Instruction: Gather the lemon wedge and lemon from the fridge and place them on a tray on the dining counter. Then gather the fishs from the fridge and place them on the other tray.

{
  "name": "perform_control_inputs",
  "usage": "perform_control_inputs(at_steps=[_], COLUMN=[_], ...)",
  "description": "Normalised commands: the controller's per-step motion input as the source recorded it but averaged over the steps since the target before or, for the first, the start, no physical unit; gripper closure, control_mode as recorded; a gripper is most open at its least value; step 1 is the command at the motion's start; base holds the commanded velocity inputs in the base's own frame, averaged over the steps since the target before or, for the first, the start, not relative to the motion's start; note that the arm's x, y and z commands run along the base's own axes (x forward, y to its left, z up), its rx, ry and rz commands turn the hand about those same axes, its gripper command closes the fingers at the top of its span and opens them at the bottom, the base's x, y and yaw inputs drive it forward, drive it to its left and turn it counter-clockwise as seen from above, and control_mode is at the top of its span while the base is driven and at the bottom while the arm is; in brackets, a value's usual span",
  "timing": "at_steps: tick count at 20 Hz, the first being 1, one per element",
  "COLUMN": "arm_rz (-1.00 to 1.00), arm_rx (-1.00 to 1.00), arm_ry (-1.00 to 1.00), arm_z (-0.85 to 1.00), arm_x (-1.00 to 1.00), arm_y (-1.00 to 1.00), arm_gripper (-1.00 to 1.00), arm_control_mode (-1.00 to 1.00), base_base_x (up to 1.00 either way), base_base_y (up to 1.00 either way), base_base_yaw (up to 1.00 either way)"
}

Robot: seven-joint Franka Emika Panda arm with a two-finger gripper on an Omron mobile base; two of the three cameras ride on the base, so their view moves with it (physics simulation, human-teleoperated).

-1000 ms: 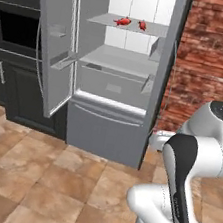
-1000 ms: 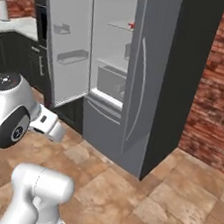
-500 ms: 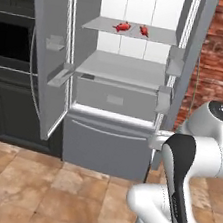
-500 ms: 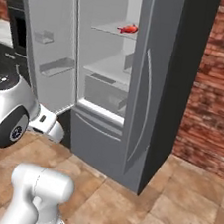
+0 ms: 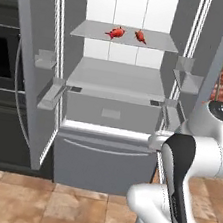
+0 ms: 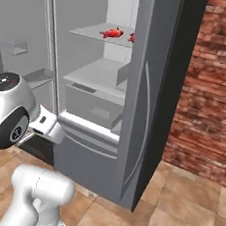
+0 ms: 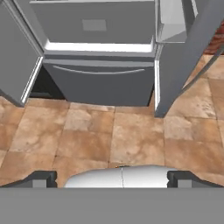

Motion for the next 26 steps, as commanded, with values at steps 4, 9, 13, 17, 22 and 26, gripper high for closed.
perform_control_inputs(at_steps=[4,9,13,17,22,26], arm_rz=[0.0,0.0,0.0,0.0,0.0,0.0], arm_rx=[0.0,0.0,0.0,0.0,0.0,0.0], arm_ry=[0.0,0.0,0.0,0.0,0.0,0.0], arm_z=[0.0,0.0,0.0,0.0,0.0,0.0], arm_x=[0.0,0.0,0.0,0.0,0.0,0.0], arm_y=[0.0,0.0,0.0,0.0,0.0,0.0], arm_gripper=[-1.0,-1.0,-1.0,-1.0,-1.0,-1.0], arm_control_mode=[1.0,1.0,1.0,1.0,1.0,1.0], base_base_x=[0.7,0.69,0.71,0.67,0.41,0.47], base_base_y=[0.26,0.32,0.32,0.34,0.41,0.28], base_base_yaw=[-0.27,-0.26,-0.24,-0.22,-0.16,-0.15])
